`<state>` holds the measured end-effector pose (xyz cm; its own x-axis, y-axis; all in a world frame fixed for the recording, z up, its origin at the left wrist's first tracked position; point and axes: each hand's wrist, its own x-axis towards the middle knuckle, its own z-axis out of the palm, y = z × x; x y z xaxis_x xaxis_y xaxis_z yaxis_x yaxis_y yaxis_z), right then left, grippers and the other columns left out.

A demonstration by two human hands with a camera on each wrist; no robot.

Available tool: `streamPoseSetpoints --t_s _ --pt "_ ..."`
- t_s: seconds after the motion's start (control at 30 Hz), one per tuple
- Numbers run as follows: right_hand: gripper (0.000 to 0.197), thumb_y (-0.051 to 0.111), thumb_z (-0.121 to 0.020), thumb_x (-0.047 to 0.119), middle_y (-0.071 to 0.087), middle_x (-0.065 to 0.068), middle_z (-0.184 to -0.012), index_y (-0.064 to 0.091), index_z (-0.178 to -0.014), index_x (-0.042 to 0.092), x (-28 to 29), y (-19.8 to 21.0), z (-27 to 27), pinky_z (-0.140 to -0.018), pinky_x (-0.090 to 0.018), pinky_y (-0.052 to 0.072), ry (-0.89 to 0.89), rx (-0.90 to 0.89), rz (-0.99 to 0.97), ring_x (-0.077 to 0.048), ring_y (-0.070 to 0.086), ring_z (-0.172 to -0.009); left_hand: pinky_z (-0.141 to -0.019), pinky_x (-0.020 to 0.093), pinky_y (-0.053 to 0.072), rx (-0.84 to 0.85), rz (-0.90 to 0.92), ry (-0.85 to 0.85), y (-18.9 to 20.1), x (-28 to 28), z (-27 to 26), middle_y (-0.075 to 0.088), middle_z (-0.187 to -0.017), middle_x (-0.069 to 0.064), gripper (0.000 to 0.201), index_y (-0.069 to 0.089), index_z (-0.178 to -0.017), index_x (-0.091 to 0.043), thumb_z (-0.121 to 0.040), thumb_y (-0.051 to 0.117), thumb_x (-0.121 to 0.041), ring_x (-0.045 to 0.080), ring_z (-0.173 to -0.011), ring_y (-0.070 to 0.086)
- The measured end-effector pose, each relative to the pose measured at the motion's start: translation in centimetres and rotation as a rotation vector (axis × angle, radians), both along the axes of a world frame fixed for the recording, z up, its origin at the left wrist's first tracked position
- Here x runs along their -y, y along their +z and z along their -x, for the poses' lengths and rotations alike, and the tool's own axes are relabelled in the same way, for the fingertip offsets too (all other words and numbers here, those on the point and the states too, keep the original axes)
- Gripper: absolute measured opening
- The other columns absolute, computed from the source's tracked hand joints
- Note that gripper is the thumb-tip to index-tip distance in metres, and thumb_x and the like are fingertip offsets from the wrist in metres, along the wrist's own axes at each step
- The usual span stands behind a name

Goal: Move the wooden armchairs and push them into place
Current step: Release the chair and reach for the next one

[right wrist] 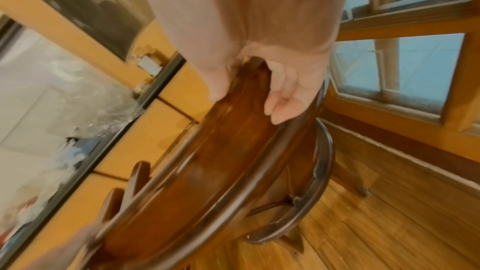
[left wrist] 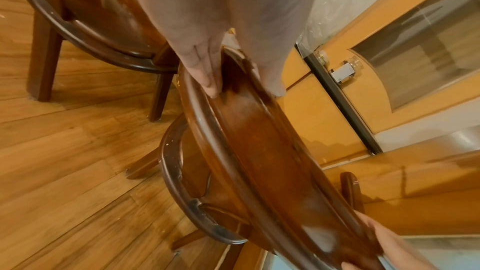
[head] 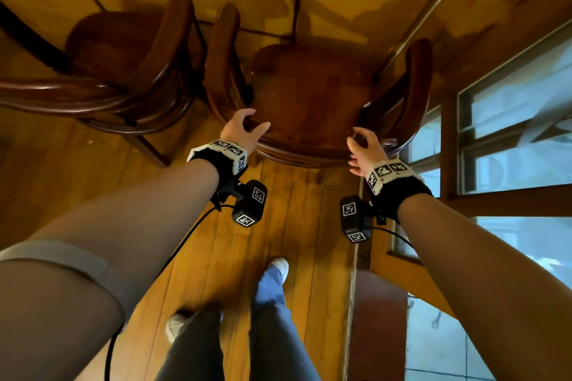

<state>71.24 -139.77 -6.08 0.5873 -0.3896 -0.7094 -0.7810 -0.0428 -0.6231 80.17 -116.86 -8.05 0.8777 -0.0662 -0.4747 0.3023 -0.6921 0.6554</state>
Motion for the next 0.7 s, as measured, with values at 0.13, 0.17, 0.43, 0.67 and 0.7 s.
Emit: streamPoseSetpoints --t_s 0.13,0.17,0.43,0.67,0.7 --pt "0.041 0.045 -0.099 0.028 0.066 -0.004 -0.096 0.041 -0.139 0.035 -3.3 2.3 0.3 -0.071 -0.026 0.052 0.182 0.037 0.08 -0.016 0.062 -0.083 -0.063 0.019 0.045 -0.023 -0.028 -0.009 1.7 -3.1 1.3 0.051 -0.133 0.014 0.059 0.036 -0.142 -0.027 -0.09 0.058 -0.042 0.023 -0.091 0.062" --pt "0.037 0.046 -0.099 0.027 0.065 -0.001 -0.083 0.046 -0.135 0.034 -4.3 2.7 0.0 -0.064 -0.023 0.05 0.226 0.06 0.102 -0.013 0.063 -0.075 -0.062 0.02 0.045 -0.04 -0.061 -0.021 2.2 -4.2 1.6 0.047 -0.135 0.014 0.056 0.037 -0.142 -0.027 -0.091 0.058 -0.039 0.022 -0.086 0.06" --pt "0.031 0.046 -0.099 0.022 0.062 -0.004 -0.101 0.062 -0.123 0.01 -21.7 5.7 -6.8 -0.088 -0.033 0.049 0.833 0.063 0.023 -0.013 0.058 -0.084 -0.097 0.04 0.044 -0.168 -0.318 0.158 6.2 -22.6 4.6 0.038 -0.145 0.009 0.05 0.045 -0.139 -0.025 -0.092 0.053 -0.038 0.035 -0.128 0.047" --pt "0.043 0.047 -0.097 0.029 0.052 -0.01 -0.141 0.053 -0.136 0.013 -45.3 7.7 -10.9 -0.111 -0.037 0.038 1.288 0.042 0.183 -0.028 0.048 -0.13 -0.097 0.043 0.047 -0.224 -0.35 0.614 9.5 -43.6 9.4 0.015 -0.157 0.015 0.066 0.019 -0.151 -0.03 -0.095 0.054 -0.028 0.043 -0.131 0.043" --pt "0.042 0.047 -0.097 0.029 0.052 -0.011 -0.14 0.053 -0.136 0.013 -48.4 8.1 -11.1 -0.109 -0.035 0.038 1.342 0.057 0.195 -0.028 0.048 -0.13 -0.099 0.043 0.048 -0.219 -0.328 0.673 9.8 -46.2 10.0 0.011 -0.159 0.015 0.069 0.016 -0.151 -0.033 -0.095 0.055 -0.027 0.044 -0.131 0.042"
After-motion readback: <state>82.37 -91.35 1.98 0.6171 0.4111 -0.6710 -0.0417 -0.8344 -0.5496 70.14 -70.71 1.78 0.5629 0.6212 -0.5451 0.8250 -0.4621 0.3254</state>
